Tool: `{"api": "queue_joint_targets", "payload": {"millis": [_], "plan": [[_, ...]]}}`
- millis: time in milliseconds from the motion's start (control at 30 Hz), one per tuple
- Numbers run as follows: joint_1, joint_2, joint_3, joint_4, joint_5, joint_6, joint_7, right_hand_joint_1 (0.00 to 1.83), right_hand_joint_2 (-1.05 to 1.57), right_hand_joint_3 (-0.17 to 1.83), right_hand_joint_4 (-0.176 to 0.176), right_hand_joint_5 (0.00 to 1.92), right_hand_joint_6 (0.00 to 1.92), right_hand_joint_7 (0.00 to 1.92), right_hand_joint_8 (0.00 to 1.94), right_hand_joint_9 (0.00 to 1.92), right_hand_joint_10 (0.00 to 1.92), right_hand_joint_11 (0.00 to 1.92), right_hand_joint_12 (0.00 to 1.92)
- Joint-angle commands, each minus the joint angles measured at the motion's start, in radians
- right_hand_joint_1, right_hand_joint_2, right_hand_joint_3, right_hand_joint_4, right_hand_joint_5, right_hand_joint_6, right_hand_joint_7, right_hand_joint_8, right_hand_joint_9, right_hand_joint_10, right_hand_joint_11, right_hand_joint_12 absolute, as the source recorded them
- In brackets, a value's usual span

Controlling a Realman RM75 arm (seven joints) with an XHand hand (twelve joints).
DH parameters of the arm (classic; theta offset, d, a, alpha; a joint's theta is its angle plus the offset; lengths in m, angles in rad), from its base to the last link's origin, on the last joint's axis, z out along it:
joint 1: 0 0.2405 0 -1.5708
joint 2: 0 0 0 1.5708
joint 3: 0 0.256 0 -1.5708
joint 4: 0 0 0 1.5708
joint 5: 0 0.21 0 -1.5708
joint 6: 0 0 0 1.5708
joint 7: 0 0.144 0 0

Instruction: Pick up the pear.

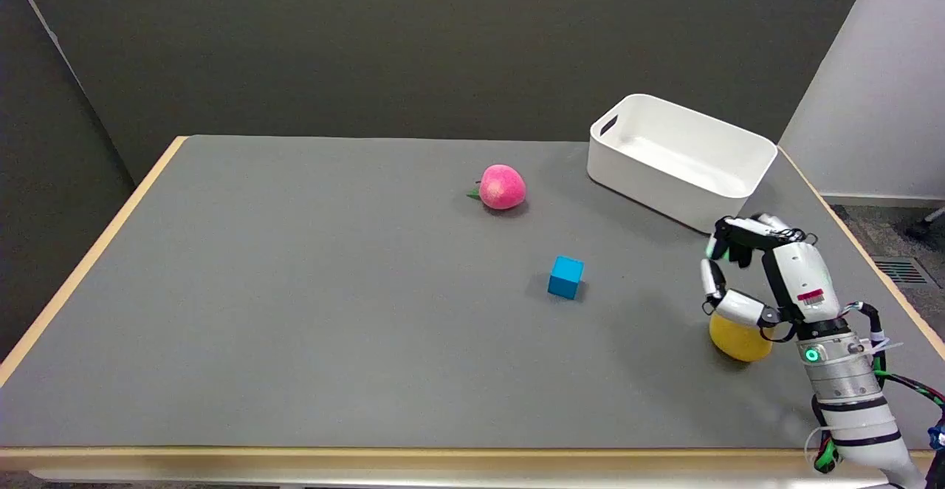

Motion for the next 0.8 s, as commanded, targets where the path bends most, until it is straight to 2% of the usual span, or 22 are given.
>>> {"api": "queue_joint_targets", "payload": {"millis": [33, 67, 133, 167, 200, 300, 433, 500, 800], "plan": [[-0.102, 0.008, 0.006, 0.072, 0.056, -0.115, 0.056, 0.57, 0.65, 0.85, -0.054, 0.43, 0.78, 0.7, 1.04, 0.66, 1.6, 0.35, 1.91], [-0.115, 0.013, 0.007, 0.084, 0.059, -0.132, 0.052, 0.52, 0.64, 0.85, -0.044, 0.39, 0.71, 0.62, 0.9, 0.61, 1.41, 0.47, 1.89], [-0.15, 0.025, 0.016, 0.111, 0.059, -0.175, 0.044, 0.45, 0.6, 0.82, -0.044, 0.32, 0.57, 0.43, 0.59, 0.32, 1.02, 0.3, 1.59], [-0.162, 0.03, 0.02, 0.12, 0.059, -0.188, 0.032, 0.43, 0.59, 0.81, -0.046, 0.29, 0.53, 0.36, 0.49, 0.21, 0.9, 0.22, 1.48], [-0.181, 0.035, 0.029, 0.133, 0.059, -0.2, -0.002, 0.43, 0.59, 0.81, -0.049, 0.28, 0.51, 0.33, 0.46, 0.18, 0.86, 0.19, 1.45], [-0.233, 0.042, 0.063, 0.171, 0.063, -0.226, -0.081, 0.44, 0.58, 0.81, -0.06, 0.25, 0.47, 0.29, 0.42, 0.13, 0.81, 0.16, 1.41], [-0.284, 0.044, 0.1, 0.198, 0.07, -0.249, -0.154, 0.52, 0.58, 0.83, -0.072, 0.26, 0.49, 0.32, 0.44, 0.16, 0.85, 0.22, 1.48], [-0.309, 0.044, 0.125, 0.207, 0.071, -0.266, -0.172, 0.59, 0.58, 0.86, -0.069, 0.28, 0.52, 0.37, 0.48, 0.21, 0.9, 0.28, 1.55], [-0.355, 0.034, 0.145, 0.208, 0.093, -0.274, -0.175, 0.65, 0.58, 0.88, -0.064, 0.29, 0.54, 0.41, 0.52, 0.25, 0.94, 0.34, 1.62]]}}
